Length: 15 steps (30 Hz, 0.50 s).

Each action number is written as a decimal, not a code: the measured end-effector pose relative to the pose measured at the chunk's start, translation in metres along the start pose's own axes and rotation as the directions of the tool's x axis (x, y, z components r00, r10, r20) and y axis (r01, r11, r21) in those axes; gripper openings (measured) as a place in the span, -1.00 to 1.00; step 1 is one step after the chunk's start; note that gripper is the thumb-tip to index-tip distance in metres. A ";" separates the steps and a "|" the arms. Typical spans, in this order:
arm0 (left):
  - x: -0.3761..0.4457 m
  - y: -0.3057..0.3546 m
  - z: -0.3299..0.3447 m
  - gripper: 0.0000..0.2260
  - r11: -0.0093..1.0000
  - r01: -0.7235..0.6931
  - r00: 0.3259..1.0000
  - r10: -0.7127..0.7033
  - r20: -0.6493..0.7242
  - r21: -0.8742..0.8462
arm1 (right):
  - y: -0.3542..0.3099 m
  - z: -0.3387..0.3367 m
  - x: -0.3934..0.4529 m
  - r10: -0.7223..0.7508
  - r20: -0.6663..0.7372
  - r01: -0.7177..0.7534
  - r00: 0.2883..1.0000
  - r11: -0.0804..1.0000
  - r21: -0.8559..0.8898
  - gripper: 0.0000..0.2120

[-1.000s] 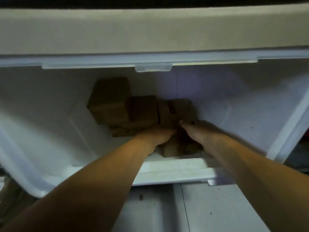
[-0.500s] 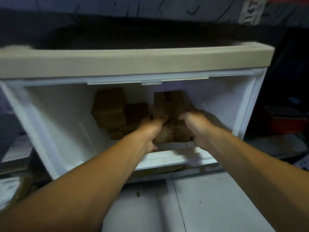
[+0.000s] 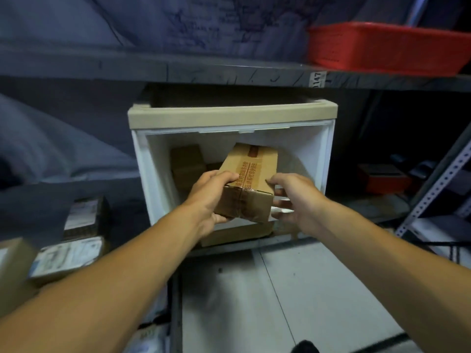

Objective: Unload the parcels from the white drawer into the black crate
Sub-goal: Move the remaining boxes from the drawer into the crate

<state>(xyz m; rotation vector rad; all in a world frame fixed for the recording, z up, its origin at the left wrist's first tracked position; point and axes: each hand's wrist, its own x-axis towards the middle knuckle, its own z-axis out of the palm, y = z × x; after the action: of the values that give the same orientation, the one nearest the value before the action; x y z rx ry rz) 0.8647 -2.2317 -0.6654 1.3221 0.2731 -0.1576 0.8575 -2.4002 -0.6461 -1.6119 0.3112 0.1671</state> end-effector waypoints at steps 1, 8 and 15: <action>-0.012 0.000 -0.008 -0.85 1.000 0.000 1.000 0.000 0.001 0.005 | 0.003 0.003 -0.012 0.004 0.001 -0.004 1.000 1.000 0.003 -0.73; -0.094 0.017 -0.081 -0.79 1.000 -0.005 1.000 0.005 0.006 0.003 | 0.005 0.030 -0.070 0.028 0.031 -0.032 0.999 0.991 0.133 -0.56; -0.135 0.032 -0.165 -0.78 1.000 0.029 0.996 -0.029 -0.080 -0.003 | 0.016 0.045 -0.091 -0.108 0.295 0.044 0.949 0.975 0.219 -0.17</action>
<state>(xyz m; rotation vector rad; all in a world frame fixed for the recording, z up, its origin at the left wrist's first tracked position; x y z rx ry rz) 0.7264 -2.0697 -0.6332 1.3250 0.3603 -0.1294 0.7698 -2.3469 -0.6373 -1.3617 0.0248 0.3102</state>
